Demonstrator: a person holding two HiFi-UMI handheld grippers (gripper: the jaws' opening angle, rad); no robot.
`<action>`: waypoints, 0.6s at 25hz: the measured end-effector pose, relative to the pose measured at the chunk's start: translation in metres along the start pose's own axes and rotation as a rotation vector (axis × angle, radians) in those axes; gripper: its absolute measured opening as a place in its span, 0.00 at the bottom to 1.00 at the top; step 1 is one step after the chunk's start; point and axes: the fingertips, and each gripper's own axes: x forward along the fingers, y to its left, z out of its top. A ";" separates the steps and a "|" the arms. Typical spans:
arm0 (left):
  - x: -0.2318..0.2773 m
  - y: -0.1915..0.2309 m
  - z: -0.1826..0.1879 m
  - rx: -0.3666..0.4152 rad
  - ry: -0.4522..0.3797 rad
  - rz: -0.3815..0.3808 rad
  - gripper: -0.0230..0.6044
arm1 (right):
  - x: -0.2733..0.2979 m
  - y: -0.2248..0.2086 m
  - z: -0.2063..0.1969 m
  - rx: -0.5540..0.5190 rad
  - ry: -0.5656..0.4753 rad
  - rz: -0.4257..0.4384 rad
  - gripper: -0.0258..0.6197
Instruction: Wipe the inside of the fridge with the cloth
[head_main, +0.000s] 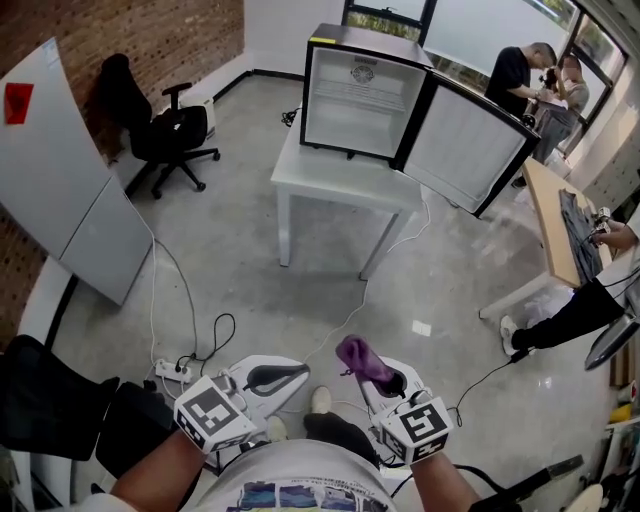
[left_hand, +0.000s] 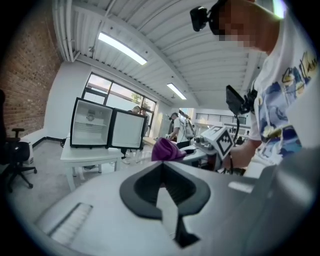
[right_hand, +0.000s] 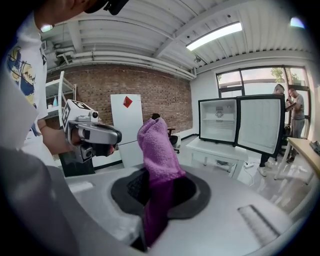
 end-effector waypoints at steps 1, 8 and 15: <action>0.006 0.004 0.004 -0.002 0.005 0.005 0.05 | 0.004 -0.009 0.005 -0.002 -0.006 0.007 0.12; 0.051 0.039 0.032 -0.001 0.014 0.070 0.04 | 0.032 -0.064 0.028 0.006 -0.047 0.066 0.12; 0.095 0.068 0.055 0.013 0.005 0.113 0.05 | 0.051 -0.111 0.042 -0.013 -0.073 0.104 0.12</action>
